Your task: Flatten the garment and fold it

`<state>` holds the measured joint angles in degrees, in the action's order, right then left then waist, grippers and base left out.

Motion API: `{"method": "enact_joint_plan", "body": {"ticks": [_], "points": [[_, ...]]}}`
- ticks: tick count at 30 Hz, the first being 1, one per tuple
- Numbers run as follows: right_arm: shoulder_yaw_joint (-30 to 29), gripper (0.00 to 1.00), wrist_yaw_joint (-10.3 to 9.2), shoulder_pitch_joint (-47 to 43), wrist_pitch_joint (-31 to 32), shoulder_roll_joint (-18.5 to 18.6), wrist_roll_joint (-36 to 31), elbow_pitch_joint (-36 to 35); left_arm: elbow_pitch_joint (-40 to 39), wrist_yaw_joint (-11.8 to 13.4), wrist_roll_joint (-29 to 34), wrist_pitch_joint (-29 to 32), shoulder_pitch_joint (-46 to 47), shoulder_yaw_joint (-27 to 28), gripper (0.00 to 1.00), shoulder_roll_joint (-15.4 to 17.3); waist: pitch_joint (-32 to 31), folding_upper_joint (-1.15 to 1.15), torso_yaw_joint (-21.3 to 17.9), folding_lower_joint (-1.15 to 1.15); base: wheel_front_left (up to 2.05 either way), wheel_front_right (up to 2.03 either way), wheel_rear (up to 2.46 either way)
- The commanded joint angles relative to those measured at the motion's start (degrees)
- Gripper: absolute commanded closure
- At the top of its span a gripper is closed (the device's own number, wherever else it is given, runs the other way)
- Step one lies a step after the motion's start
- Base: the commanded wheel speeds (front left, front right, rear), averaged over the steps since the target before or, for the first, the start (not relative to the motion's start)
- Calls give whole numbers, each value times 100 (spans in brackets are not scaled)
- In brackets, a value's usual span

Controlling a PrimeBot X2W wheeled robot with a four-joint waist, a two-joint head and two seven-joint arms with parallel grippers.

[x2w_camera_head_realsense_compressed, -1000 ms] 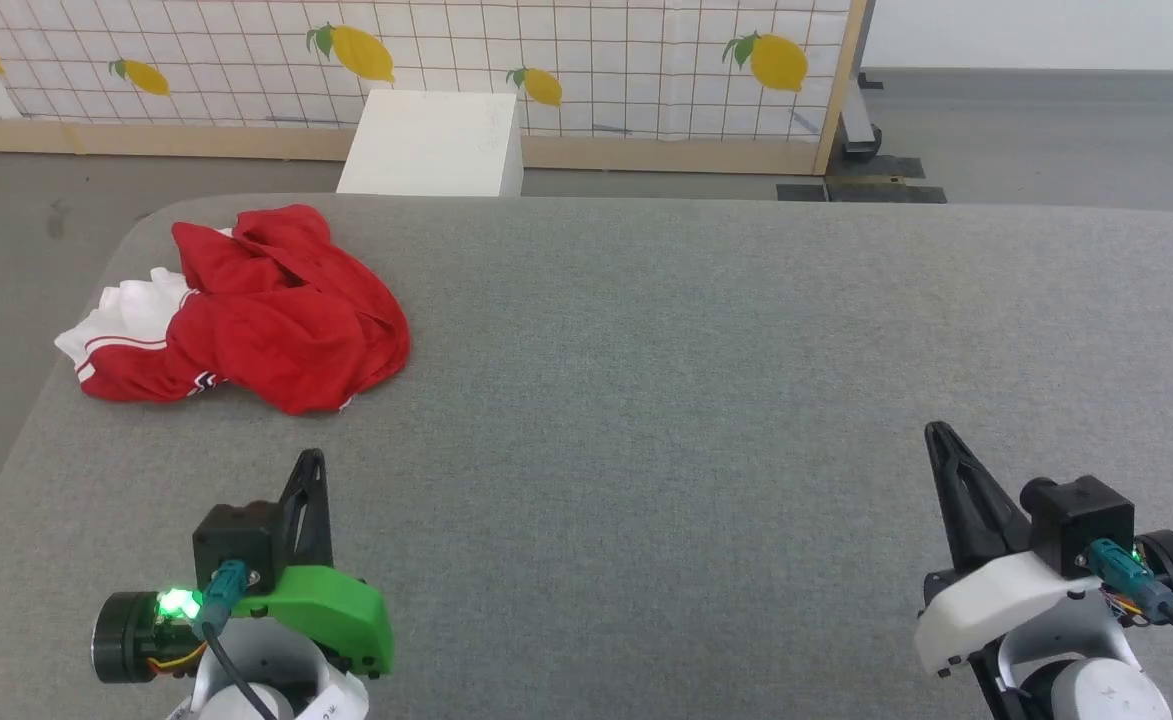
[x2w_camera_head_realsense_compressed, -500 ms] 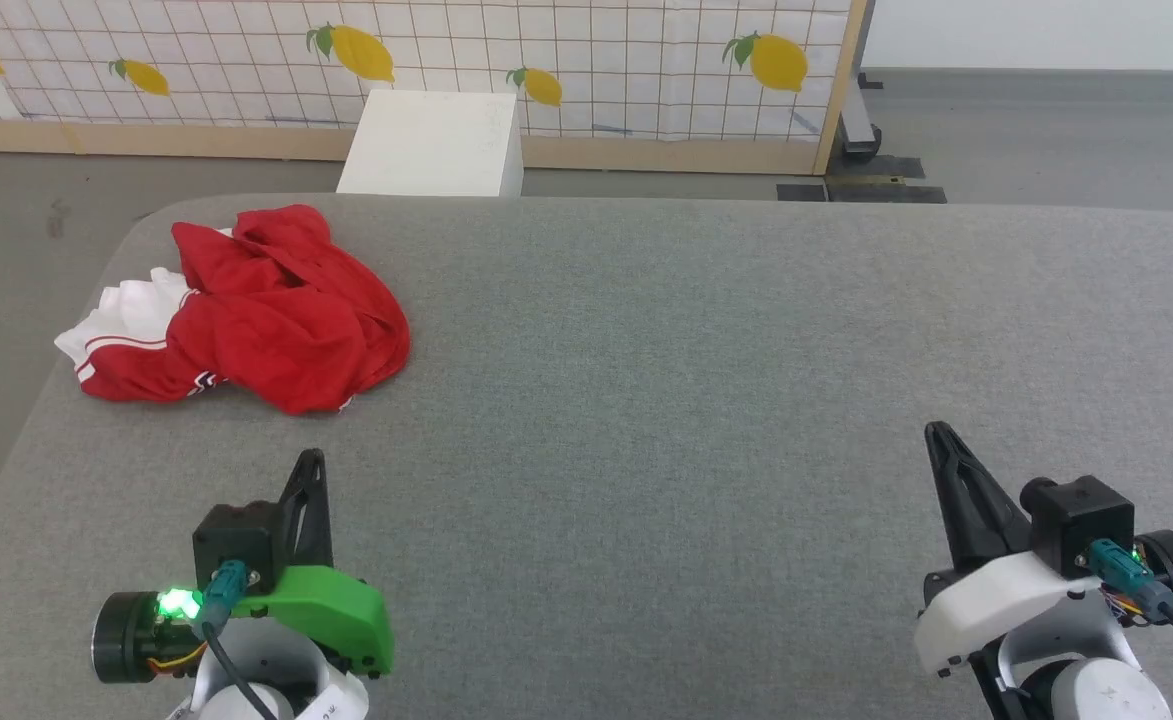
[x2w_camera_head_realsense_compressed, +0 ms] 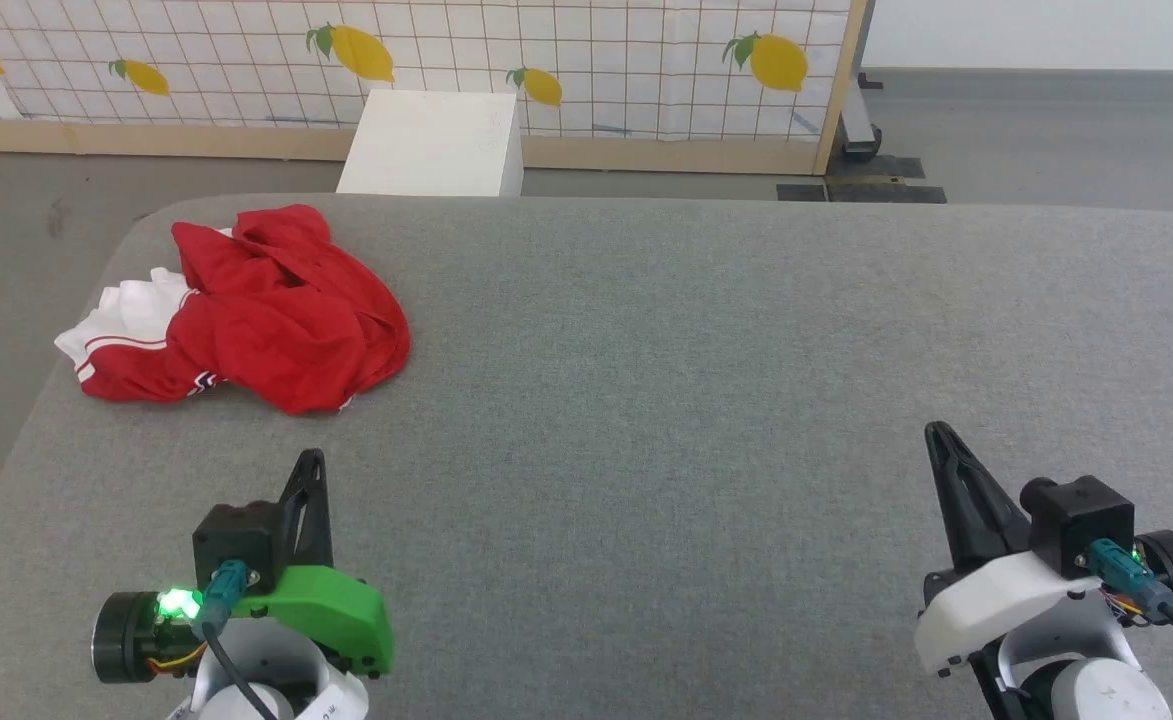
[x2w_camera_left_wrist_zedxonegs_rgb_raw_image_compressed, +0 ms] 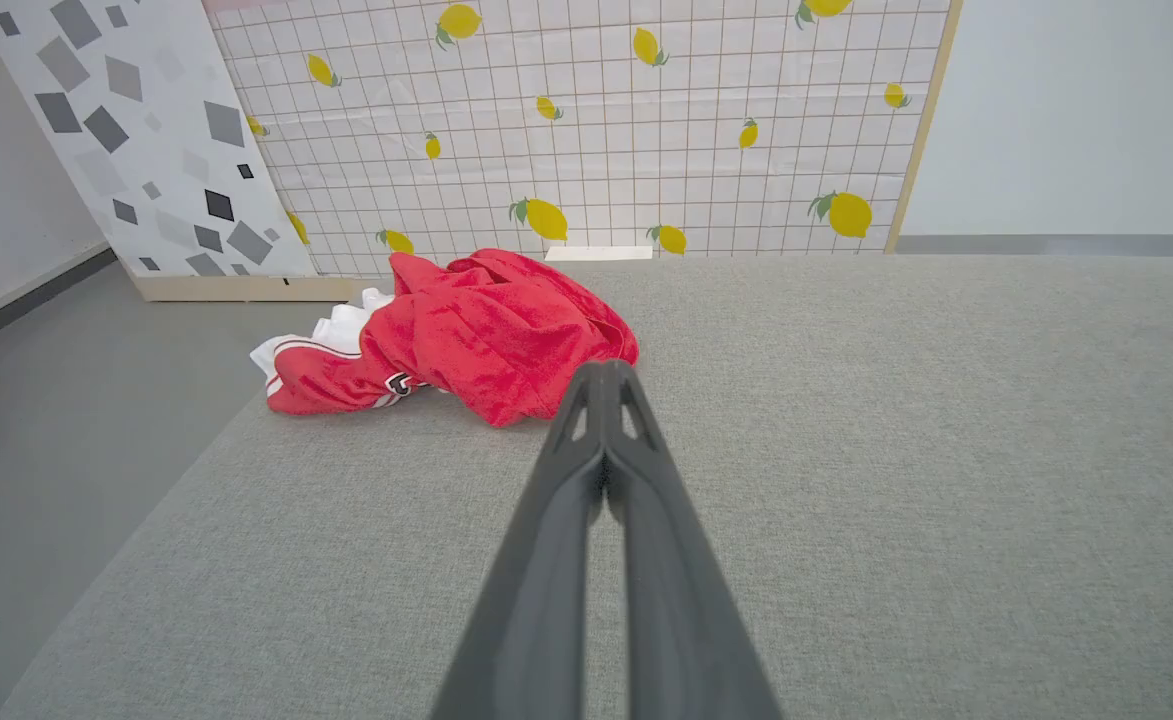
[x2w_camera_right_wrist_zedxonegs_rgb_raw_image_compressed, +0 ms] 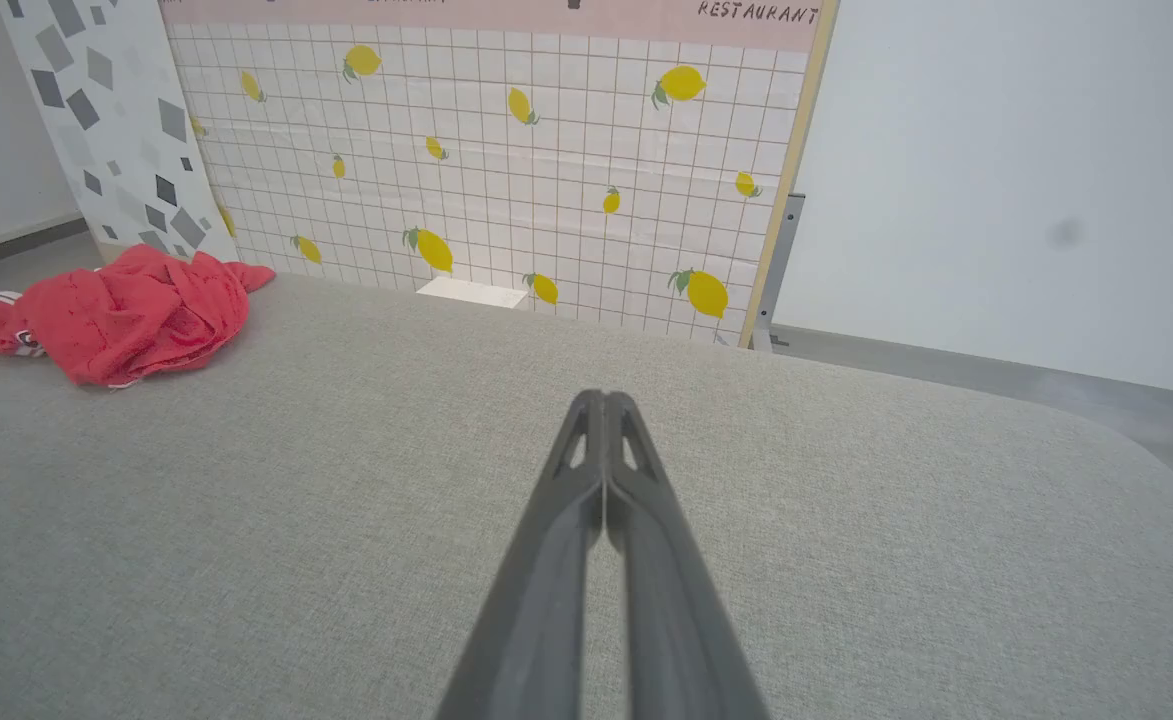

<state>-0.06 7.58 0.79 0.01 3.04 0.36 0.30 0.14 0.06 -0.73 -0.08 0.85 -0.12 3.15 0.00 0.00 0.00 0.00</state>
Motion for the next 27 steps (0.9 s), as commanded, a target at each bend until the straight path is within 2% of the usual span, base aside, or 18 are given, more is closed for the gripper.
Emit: {"method": "enact_joint_plan", "body": {"ticks": [1,12,13,27], "points": [[6,100,-9,-79,-1,-16,-36,-30,-14,-6,73,8,-85,12,100,-27,0,0,0,0,0,0,0],[6,100,-9,-79,-1,-16,-36,-30,-14,-6,73,8,-85,12,100,-27,0,0,0,0,0,0,0],[-1,0,0,0,0,0,3,2,1,0,-5,0,1,-2,0,1,0,0,0,0,0,0,0],[-70,0,-1,-29,-128,2,129,63,119,11,-123,-127,22,-105,0,-1,3,0,-3,0,0,0,0]]}}
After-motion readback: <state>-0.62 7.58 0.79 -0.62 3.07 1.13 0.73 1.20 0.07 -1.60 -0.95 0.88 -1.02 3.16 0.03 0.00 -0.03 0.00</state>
